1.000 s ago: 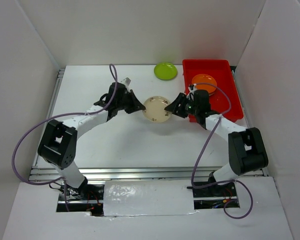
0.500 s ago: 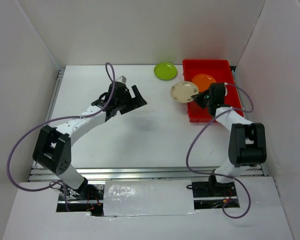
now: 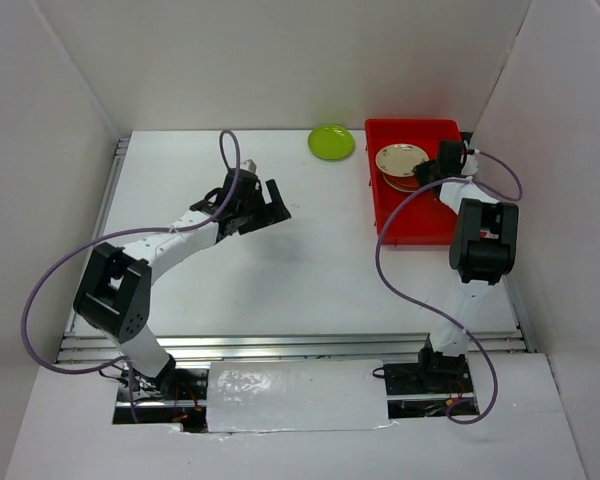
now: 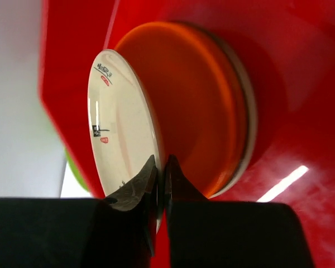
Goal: Place the plates into the plastic bin on the countertop
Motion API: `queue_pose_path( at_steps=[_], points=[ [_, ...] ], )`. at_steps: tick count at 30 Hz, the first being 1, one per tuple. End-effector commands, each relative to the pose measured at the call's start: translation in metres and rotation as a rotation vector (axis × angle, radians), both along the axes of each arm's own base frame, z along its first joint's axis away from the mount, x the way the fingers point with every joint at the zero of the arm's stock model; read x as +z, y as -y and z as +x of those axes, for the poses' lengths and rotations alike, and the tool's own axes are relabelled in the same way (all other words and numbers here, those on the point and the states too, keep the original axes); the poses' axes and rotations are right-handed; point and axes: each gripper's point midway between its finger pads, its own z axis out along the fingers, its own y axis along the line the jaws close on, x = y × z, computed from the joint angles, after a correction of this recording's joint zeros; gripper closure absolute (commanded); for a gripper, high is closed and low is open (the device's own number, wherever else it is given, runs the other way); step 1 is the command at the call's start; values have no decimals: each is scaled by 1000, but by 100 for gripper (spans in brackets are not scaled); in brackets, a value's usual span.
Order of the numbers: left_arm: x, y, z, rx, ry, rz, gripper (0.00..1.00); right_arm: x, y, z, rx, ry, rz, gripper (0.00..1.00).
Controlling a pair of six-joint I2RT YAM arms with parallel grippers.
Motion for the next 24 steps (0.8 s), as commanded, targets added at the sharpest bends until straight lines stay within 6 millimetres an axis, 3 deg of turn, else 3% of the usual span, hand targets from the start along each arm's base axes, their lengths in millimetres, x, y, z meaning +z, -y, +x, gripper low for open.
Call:
queue_pose_path(
  at_steps=[1, 3, 5, 6, 7, 8, 9, 10, 12, 13, 15, 18, 19, 20, 22, 23, 24],
  points=[
    [-10, 6, 3, -44, 6, 26, 1, 10, 16, 6, -34, 12, -14, 99],
    [-12, 10, 2, -65, 6, 18, 1, 13, 18, 6, -39, 35, -18, 94],
    [-18, 13, 2, -75, -4, 22, 1, 29, 19, 6, -30, 70, -31, 50],
    [-22, 16, 2, -81, -3, 23, 1, 34, 19, 5, -28, 73, -41, 13],
    [-23, 17, 2, -83, 0, 22, 1, 39, 19, 2, -31, 69, -46, 0],
    [-24, 17, 5, -76, 2, 19, 1, 61, 17, -2, -28, 104, -56, 0],
    [-27, 17, 9, -68, 1, 19, 1, 58, 16, -13, -27, 92, -62, 0],
    [-28, 19, 13, -67, 6, 12, 1, 89, 11, -23, -29, 155, -83, 0],
    [-29, 25, 22, -67, 12, -6, 1, 94, 12, -45, -69, 150, -118, 0],
    [-28, 26, 26, -65, 12, -10, 1, 118, 8, -56, -66, 189, -128, 0],
    [-28, 29, 33, -50, 9, -15, 1, 120, -2, -71, -32, 186, -158, 0],
    [-27, 29, 34, -19, 8, -38, 1, 135, -37, -91, 35, 193, -216, 0],
    [-24, 29, 35, -15, 15, -50, 1, 132, -60, -95, 75, 187, -221, 0],
    [-22, 29, 36, -7, 18, -57, 1, 124, -69, -101, 97, 172, -213, 0],
    [-17, 30, 40, 3, 25, -73, 1, 129, -90, -113, 143, 204, -182, 0],
    [-11, 33, 49, 11, 53, -94, 1, 114, -105, -125, 177, 185, -160, 0],
    [-9, 34, 55, 18, 65, -108, 1, 128, -112, -136, 194, 231, -146, 0]
  ],
)
